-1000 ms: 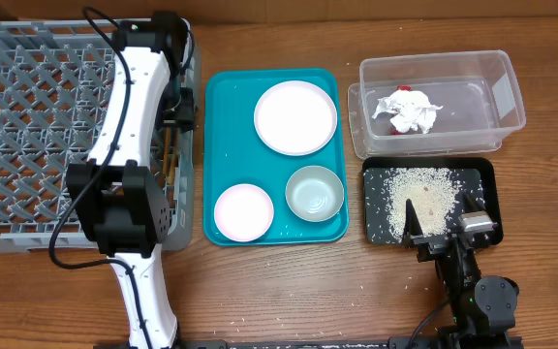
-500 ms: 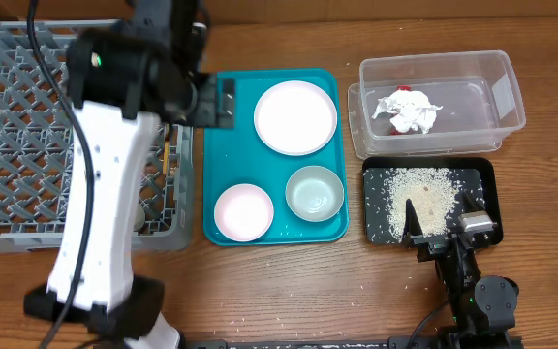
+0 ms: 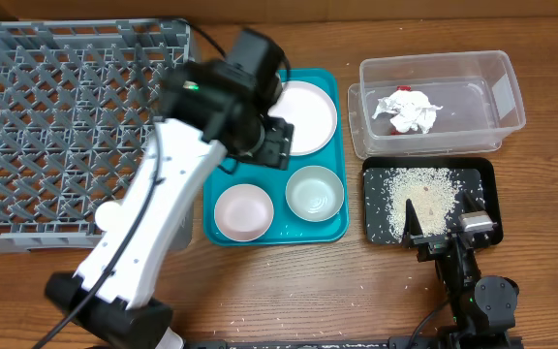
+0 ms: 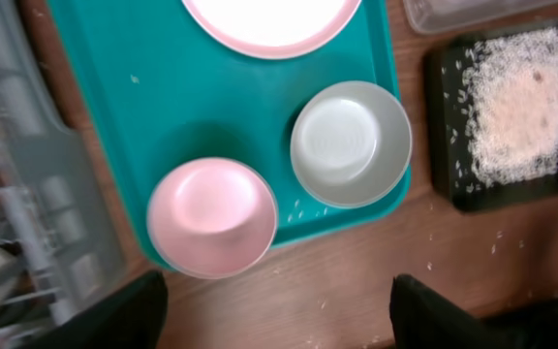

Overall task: Sort waste into correct bins and load items into the dishwasher
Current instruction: 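Reach the left gripper to the grey bowl and grasp its rim, then lift the grey bowl and stand it upright in the dish rack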

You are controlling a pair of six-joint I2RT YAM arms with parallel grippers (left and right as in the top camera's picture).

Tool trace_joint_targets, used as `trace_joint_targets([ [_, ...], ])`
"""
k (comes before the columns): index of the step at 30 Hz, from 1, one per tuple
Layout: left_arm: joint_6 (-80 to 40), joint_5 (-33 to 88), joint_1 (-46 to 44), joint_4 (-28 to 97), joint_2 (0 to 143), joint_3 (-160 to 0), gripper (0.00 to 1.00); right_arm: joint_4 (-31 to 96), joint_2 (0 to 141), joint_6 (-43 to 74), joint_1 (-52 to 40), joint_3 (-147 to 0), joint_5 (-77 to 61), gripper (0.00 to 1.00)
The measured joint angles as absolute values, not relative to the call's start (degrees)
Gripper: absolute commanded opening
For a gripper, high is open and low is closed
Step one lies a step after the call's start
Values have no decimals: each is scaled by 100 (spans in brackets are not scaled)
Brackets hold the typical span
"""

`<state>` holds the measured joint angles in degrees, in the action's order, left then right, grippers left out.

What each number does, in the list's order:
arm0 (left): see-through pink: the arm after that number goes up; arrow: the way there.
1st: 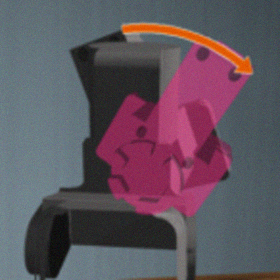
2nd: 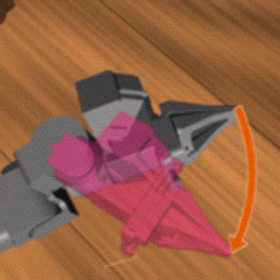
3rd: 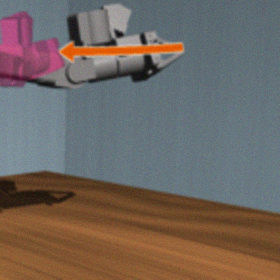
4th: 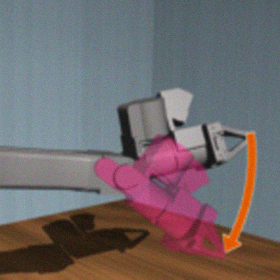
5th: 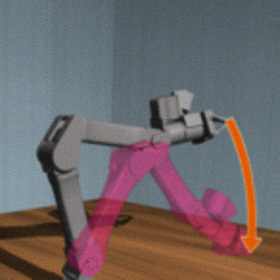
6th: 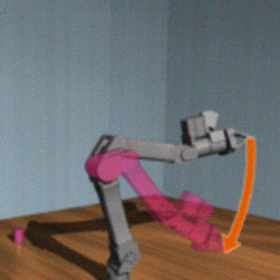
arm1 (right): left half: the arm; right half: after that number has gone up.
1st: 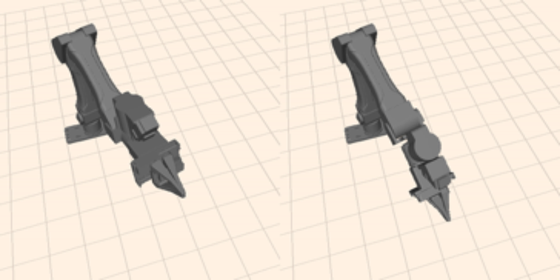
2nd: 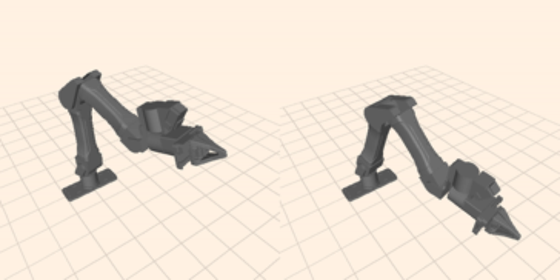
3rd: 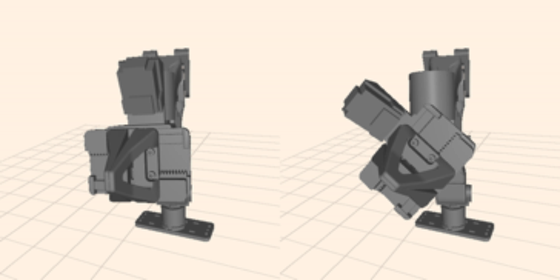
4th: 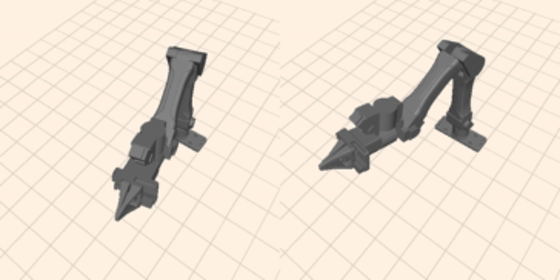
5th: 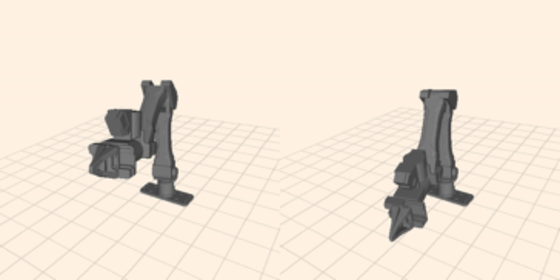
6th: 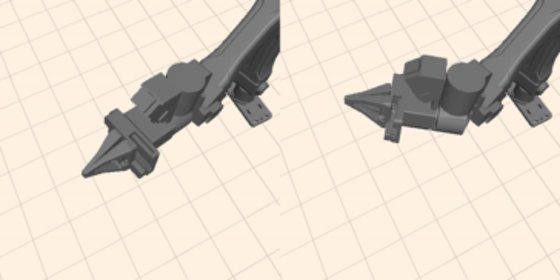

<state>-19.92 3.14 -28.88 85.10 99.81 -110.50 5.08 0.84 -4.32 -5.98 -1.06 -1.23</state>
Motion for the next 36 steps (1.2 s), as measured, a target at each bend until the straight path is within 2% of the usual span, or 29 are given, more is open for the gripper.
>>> trace_joint_targets([
  [4, -2665, 436, -3105, 7247, 10036, -9631, 63, 506, 84, -429, -598, -106, -121, 100],
  [9, -3135, 515, -3378, 5905, 10208, -8289, 62, 510, 84, -429, -598, -106, -123, 100],
  [11, -3221, 519, -3446, 5612, 10307, -7981, 57, 513, 84, -429, -598, -106, -126, 100],
  [14, -3328, 517, -3498, 5323, 10536, -7728, 47, 510, 84, -429, -598, -106, -126, 100],
  [16, -3361, 510, -3518, 5074, 10770, -7662, 36, 510, 84, -432, -598, -106, -121, 100],
  [18, -3321, 499, -3518, 4834, 11024, -7647, 22, 506, 84, -429, -598, -106, -123, 100],
  [20, -3288, 482, -3518, 4794, 11225, -7638, 4, 510, 84, -432, -598, -106, -126, 100],
  [27, -3284, 471, -3476, 5315, 11310, -7920, 4, 508, 84, -432, -598, -106, -123, 100],
  [32, -3181, 132, -3203, 6556, 11122, -9225, 4, 513, 84, -429, -598, -106, -121, 100],
  [36, -2930, -803, -2867, 7548, 10687, -10466, 4, 513, 84, -427, -598, -106, -126, 100],
])
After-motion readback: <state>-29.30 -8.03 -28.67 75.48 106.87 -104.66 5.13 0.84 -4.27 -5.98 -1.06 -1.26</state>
